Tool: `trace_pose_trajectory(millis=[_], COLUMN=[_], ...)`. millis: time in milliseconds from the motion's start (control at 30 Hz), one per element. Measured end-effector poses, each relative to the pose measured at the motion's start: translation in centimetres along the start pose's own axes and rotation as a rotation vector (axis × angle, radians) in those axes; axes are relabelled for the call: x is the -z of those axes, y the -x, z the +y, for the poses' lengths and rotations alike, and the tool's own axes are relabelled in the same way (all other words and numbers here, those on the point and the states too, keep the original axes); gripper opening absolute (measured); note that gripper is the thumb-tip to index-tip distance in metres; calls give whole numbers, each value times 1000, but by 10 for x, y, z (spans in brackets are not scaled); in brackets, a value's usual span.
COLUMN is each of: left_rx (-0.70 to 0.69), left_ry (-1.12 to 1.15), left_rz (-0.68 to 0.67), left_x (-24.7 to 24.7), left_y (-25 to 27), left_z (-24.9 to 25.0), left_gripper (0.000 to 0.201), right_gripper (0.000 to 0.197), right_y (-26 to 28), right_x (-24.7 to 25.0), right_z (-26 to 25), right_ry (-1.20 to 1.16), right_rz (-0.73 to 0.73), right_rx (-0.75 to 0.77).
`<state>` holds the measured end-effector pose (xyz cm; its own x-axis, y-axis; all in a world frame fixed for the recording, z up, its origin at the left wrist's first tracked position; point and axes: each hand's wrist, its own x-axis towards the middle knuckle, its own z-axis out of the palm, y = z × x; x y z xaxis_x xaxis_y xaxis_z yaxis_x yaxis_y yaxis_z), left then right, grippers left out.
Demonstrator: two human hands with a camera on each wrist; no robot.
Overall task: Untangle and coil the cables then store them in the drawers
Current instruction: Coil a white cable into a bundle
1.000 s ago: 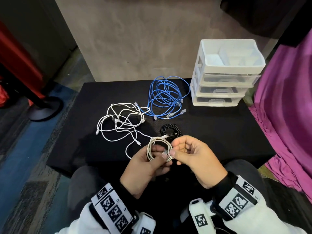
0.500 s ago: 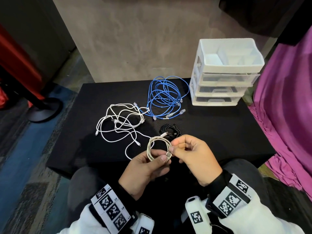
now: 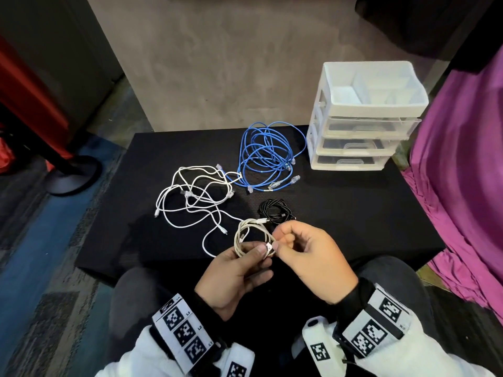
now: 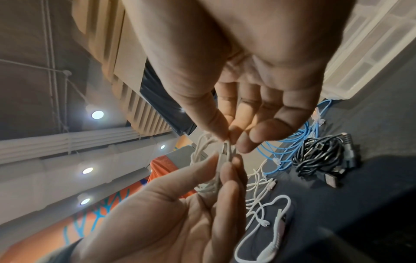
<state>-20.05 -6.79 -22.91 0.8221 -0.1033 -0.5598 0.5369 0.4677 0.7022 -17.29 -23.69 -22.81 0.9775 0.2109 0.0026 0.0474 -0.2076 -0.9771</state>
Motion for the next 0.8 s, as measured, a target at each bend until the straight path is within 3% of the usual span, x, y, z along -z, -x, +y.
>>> trace_pose_trajectory(millis=[133,200,300,433,533,800], left_rx=[-4,-18,0,44,58,-34], left_ry=[-20,-36,-63,-148,-193,-358], left_rz=[18,18,-7,-45,-67,-41], left_x=[0,0,1,8,10,11], left_y=[-1,-2,-4,-4,-3,-5], left_z=[1,0,0,2,3,3], left_gripper=[5,11,17,15,18,14], right_gripper=[12,12,15,9,9,10], right_y=[-1,-1,-2,-1,1,-3], right_x=[0,-1,-2,-3,-4,-12], right_z=[-3,-5,-5,-7,-9,-8], right_ry=[-47,-76,9,-194,-217,-298], right_rz=[-69,-98,-30,-163,-278,-261], right_rx=[-29,-40,3,-177,-220,-304])
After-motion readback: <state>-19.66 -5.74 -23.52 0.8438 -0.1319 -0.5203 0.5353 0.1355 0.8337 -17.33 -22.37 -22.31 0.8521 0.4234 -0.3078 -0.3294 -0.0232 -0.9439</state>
